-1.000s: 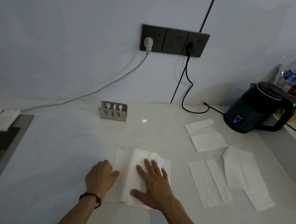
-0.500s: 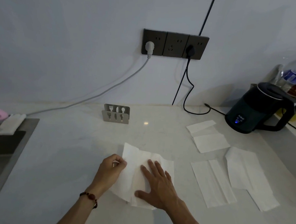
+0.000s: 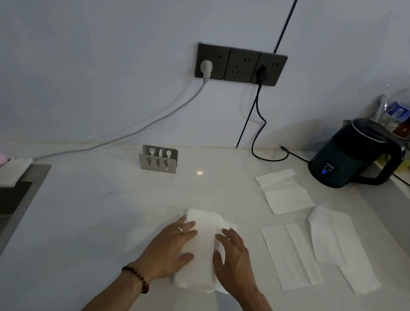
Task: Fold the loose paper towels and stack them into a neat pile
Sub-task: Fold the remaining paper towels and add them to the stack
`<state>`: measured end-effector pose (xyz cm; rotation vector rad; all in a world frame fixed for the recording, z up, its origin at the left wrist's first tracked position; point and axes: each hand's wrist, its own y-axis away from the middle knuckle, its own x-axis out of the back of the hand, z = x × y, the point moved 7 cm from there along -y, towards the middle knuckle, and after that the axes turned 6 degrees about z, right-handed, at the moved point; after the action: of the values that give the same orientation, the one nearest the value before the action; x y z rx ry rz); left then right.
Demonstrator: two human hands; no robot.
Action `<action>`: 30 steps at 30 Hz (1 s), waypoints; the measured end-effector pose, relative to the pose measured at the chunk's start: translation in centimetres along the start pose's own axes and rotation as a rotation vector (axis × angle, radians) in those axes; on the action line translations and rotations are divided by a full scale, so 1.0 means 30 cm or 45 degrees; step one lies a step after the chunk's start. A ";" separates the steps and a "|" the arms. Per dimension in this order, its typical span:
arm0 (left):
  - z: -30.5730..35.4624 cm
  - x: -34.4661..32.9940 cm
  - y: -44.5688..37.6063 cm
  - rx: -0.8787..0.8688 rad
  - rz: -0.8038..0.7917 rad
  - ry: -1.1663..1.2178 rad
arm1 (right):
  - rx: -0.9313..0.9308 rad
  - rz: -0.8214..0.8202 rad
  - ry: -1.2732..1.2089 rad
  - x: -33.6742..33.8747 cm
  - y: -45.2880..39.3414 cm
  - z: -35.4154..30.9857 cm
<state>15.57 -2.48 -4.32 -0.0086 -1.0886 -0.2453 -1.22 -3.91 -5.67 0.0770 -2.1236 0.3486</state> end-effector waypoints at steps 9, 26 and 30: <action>0.001 -0.064 -0.050 -0.120 -0.331 -0.272 | 0.058 -0.177 0.142 -0.032 0.033 0.000; 0.412 -0.199 -0.202 -0.260 -0.084 -0.094 | -0.673 0.034 0.208 0.352 0.063 0.505; 0.467 -0.294 -0.229 -0.176 -0.178 -0.014 | -0.525 -0.241 0.411 0.305 0.103 0.538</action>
<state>-1.95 -5.66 -6.30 -0.0580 -1.0826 -0.4463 -19.98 -4.69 -6.94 -0.0183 -1.8102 -0.1821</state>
